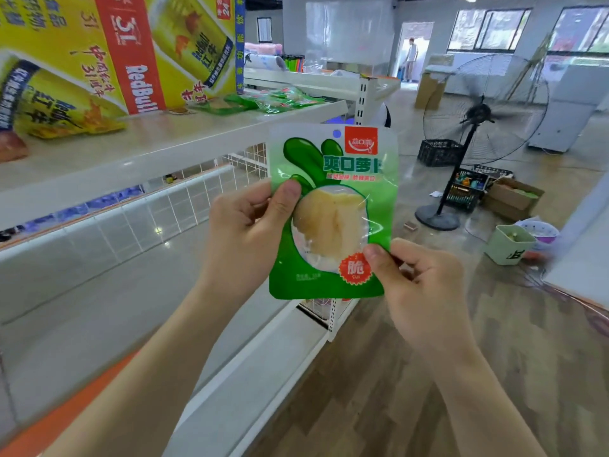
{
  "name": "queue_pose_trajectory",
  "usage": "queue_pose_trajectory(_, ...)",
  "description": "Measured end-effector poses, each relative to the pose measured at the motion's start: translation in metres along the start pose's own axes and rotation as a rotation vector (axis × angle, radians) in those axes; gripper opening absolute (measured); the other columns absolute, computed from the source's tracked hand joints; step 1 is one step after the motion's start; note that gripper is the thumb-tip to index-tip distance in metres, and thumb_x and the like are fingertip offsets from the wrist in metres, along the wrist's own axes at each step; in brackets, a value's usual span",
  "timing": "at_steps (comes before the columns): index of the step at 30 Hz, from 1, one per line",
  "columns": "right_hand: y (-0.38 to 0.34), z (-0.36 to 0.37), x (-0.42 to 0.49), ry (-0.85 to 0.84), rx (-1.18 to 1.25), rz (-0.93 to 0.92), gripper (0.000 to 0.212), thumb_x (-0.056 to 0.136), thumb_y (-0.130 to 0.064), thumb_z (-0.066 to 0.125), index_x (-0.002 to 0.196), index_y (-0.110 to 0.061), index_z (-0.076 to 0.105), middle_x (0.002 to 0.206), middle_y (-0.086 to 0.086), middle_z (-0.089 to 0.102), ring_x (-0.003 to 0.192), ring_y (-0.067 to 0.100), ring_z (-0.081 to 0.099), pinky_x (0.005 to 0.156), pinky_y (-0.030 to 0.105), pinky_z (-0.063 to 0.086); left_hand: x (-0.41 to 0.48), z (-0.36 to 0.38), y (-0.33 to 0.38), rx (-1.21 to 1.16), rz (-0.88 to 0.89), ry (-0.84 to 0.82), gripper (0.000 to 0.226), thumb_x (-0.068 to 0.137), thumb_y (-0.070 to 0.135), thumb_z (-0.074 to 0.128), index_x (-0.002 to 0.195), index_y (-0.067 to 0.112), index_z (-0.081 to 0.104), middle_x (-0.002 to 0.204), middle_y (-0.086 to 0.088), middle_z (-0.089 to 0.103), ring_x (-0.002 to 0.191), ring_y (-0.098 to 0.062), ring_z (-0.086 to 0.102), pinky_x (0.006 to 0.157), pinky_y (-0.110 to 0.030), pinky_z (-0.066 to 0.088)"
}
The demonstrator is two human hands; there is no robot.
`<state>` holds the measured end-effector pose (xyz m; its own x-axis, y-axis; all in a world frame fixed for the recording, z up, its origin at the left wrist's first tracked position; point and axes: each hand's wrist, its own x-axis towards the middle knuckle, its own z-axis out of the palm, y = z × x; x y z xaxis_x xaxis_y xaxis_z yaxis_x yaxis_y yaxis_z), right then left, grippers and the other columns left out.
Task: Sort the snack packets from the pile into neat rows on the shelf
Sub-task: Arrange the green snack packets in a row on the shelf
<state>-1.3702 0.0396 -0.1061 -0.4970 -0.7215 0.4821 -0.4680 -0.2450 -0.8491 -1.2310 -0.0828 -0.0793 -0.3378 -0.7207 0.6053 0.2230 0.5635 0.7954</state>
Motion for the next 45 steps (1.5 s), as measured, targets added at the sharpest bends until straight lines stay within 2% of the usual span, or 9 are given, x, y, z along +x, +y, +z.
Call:
queue_pose_trajectory(9, 0.029, 0.029, 0.064, -0.004, -0.079, 0.005, 0.040, 0.090, -0.027, 0.063, 0.059, -0.006, 0.050, 0.050, 0.000, 0.040, 0.049, 0.014, 0.030, 0.047, 0.027, 0.022, 0.055, -0.007, -0.057, -0.076, -0.008, 0.086, 0.038, 0.090, 0.039, 0.061, 0.084, 0.002, 0.069, 0.080, -0.028, 0.064, 0.070, -0.045, 0.059, 0.063, -0.066, 0.048)
queue_pose_trajectory(11, 0.034, 0.042, 0.082, -0.010, -0.073, -0.006, 0.042, 0.087, -0.033, 0.061, 0.058, -0.006, 0.051, 0.051, 0.003, 0.042, 0.051, 0.019, 0.033, 0.048, 0.032, 0.024, 0.070, -0.014, -0.067, -0.080, -0.017, 0.098, 0.036, 0.092, 0.034, 0.061, 0.085, 0.000, 0.070, 0.079, -0.025, 0.065, 0.072, -0.045, 0.059, 0.062, -0.065, 0.049)
queue_pose_trajectory(15, 0.045, 0.065, 0.111, -0.027, -0.026, 0.007, 0.038, 0.091, -0.018, 0.064, 0.055, -0.009, 0.055, 0.050, -0.004, 0.044, 0.048, 0.006, 0.038, 0.046, 0.017, 0.029, 0.095, -0.027, -0.087, -0.058, -0.022, 0.125, 0.035, 0.093, 0.023, 0.061, 0.082, -0.010, 0.068, 0.069, -0.022, 0.061, 0.059, -0.033, 0.053, 0.051, -0.051, 0.042)
queue_pose_trajectory(19, 0.057, 0.077, 0.133, -0.051, -0.067, -0.008, 0.038, 0.091, -0.020, 0.065, 0.059, -0.002, 0.054, 0.058, 0.019, 0.047, 0.055, 0.030, 0.038, 0.049, 0.035, 0.028, 0.116, -0.030, -0.103, -0.058, -0.040, 0.134, 0.027, 0.093, 0.023, 0.060, 0.083, 0.002, 0.073, 0.077, -0.020, 0.067, 0.071, -0.042, 0.060, 0.057, -0.053, 0.048)
queue_pose_trajectory(23, 0.070, 0.078, 0.156, -0.053, -0.042, 0.010, 0.039, 0.091, -0.014, 0.065, 0.054, -0.009, 0.053, 0.051, 0.005, 0.045, 0.051, 0.010, 0.036, 0.046, 0.021, 0.026, 0.133, -0.024, -0.116, -0.061, -0.073, 0.139, 0.022, 0.092, 0.025, 0.062, 0.082, 0.010, 0.075, 0.080, -0.017, 0.070, 0.076, -0.042, 0.063, 0.061, -0.057, 0.051)
queue_pose_trajectory(28, 0.101, 0.077, 0.192, -0.072, -0.036, 0.003, 0.043, 0.090, -0.022, 0.068, 0.057, -0.003, 0.047, 0.054, 0.014, 0.039, 0.053, 0.017, 0.032, 0.049, 0.034, 0.023, 0.157, -0.009, -0.138, -0.014, -0.074, 0.171, 0.026, 0.091, 0.028, 0.062, 0.080, 0.008, 0.074, 0.080, -0.021, 0.067, 0.076, -0.045, 0.060, 0.062, -0.059, 0.050)
queue_pose_trajectory(37, 0.148, 0.058, 0.280, -0.214, 0.133, 0.004, 0.040, 0.089, -0.013, 0.065, 0.053, -0.002, 0.052, 0.040, -0.010, 0.041, 0.039, 0.005, 0.033, 0.041, 0.012, 0.022, 0.211, 0.042, -0.163, 0.198, -0.049, 0.308, 0.042, 0.091, 0.033, 0.059, 0.082, -0.007, 0.068, 0.076, -0.028, 0.062, 0.069, -0.044, 0.056, 0.059, -0.057, 0.047)
queue_pose_trajectory(43, 0.172, 0.037, 0.336, -0.334, 0.288, 0.020, 0.034, 0.082, -0.032, 0.063, 0.065, -0.003, 0.068, 0.054, 0.005, 0.061, 0.048, 0.003, 0.046, 0.045, 0.014, 0.033, 0.243, 0.079, -0.166, 0.330, -0.038, 0.373, 0.033, 0.093, 0.033, 0.061, 0.078, 0.005, 0.073, 0.071, -0.019, 0.064, 0.060, -0.026, 0.054, 0.053, -0.039, 0.045)
queue_pose_trajectory(45, 0.177, 0.036, 0.347, -0.378, 0.291, -0.013, 0.037, 0.079, -0.038, 0.062, 0.064, -0.005, 0.067, 0.055, 0.006, 0.061, 0.049, 0.006, 0.048, 0.046, 0.017, 0.035, 0.246, 0.084, -0.165, 0.324, -0.074, 0.409, 0.029, 0.086, 0.036, 0.061, 0.076, 0.012, 0.074, 0.076, -0.020, 0.067, 0.065, -0.023, 0.057, 0.058, -0.045, 0.050)
